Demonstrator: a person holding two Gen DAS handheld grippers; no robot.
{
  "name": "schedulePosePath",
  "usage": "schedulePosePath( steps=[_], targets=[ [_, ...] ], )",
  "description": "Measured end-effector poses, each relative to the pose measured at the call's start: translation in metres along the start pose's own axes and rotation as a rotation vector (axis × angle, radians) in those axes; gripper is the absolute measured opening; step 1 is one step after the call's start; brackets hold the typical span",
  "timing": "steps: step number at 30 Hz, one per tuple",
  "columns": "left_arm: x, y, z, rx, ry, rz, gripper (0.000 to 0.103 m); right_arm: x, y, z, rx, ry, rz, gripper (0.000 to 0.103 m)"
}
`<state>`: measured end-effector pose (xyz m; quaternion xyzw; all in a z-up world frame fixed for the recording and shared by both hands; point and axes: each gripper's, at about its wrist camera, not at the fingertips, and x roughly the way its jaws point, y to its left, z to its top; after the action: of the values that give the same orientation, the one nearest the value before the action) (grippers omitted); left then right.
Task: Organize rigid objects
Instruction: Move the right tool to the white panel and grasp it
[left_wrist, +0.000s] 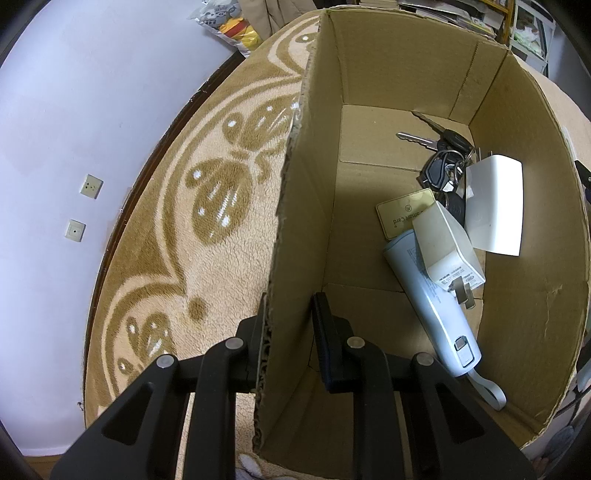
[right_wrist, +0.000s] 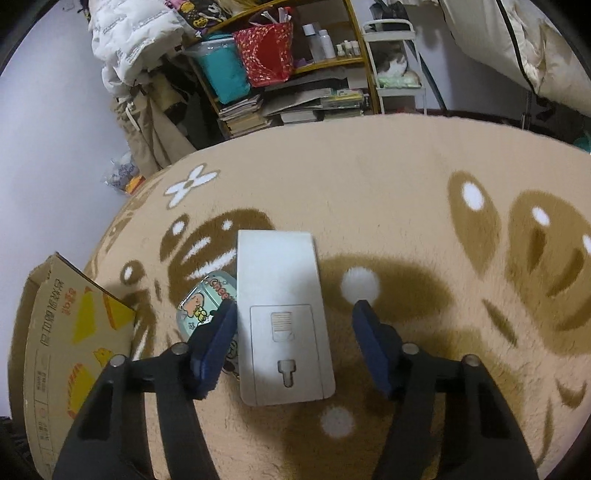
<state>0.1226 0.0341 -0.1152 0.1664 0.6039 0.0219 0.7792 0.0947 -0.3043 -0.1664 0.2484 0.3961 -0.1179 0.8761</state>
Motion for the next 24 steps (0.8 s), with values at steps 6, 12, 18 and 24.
schedulePosePath(
  steps=[6,12,18,24],
  targets=[
    [-0.001,0.0,0.0,0.001,0.0,0.001,0.021,0.007,-0.003,-0.003,0.033,0.021,0.039,0.065],
    [0.0,0.0,0.0,0.002,-0.001,0.001,0.021,0.003,0.008,-0.006,-0.013,0.007,0.007,0.052],
    [-0.001,0.0,-0.001,0.0,0.0,-0.001,0.021,-0.008,0.011,-0.007,-0.031,-0.024,-0.081,0.052],
    [0.0,0.001,0.0,-0.001,0.001,-0.003,0.021,-0.026,0.013,0.001,-0.035,-0.074,-0.069,0.052]
  ],
)
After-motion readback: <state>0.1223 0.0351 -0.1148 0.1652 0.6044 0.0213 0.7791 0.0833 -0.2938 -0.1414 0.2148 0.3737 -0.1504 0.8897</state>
